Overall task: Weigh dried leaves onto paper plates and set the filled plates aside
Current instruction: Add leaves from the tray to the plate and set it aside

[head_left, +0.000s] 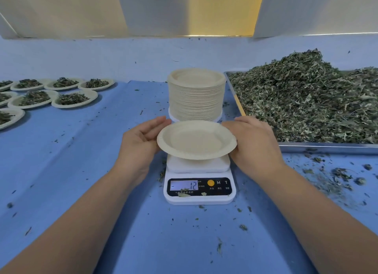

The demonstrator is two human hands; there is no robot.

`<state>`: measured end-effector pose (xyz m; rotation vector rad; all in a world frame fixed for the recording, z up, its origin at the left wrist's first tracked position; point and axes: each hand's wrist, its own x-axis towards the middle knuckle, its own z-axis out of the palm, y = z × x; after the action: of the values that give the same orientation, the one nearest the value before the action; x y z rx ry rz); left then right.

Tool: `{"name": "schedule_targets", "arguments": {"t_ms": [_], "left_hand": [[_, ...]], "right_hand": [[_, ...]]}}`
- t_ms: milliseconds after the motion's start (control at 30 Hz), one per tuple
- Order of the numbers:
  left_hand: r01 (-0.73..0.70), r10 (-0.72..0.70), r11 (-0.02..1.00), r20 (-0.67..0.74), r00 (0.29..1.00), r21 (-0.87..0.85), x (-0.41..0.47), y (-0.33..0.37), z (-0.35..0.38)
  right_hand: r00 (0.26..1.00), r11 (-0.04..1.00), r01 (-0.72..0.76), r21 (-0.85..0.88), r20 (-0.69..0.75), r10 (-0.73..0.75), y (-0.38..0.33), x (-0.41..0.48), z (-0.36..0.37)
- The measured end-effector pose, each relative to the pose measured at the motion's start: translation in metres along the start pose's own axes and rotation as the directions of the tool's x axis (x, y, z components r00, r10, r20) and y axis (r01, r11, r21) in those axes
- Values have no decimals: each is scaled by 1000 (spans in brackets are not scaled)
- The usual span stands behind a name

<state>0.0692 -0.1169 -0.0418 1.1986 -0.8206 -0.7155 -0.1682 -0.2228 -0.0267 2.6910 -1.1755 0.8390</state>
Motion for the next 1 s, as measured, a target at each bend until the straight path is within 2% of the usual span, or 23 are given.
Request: {"name": "schedule_targets", "arguments": {"t_ms": [67,233,333,400,500,633,733,867,1000], "left_hand": [[32,-32,999,15,999,4,1,-1,0],[32,-27,990,-43,999,140,1,-6,1],[60,-50,985,-66,997,160,1,-8,0],[84,-75,984,-65,995,159,1,-7,-1],[132,-123,985,-84,989,113,1,-4,-1],[152,-147,987,-106,983,42,-2,1,3],[199,-201,979,-37,979,-48,-3,4,7],[236,-229,968,89,969,-81,-4,6,11],[243,-236,967,85,968,-77,-4,4,13]], "right_hand": [[1000,998,-2,-70,-16,1,-2,0,1],[999,993,-43,-111,-9,42,-2,-1,3],[998,992,-56,-113,12,58,-1,-1,8],[998,997,-58,-53,26,59,0,-1,10],[997,994,-62,92,-29,65,5,-4,10],[994,991,-106,78,-8,107,16,-3,9],[992,987,-120,110,-22,123,21,-3,5],[991,959,-128,254,-11,135,25,-2,-1],[976,916,-211,342,30,214,27,-2,-4]]}}
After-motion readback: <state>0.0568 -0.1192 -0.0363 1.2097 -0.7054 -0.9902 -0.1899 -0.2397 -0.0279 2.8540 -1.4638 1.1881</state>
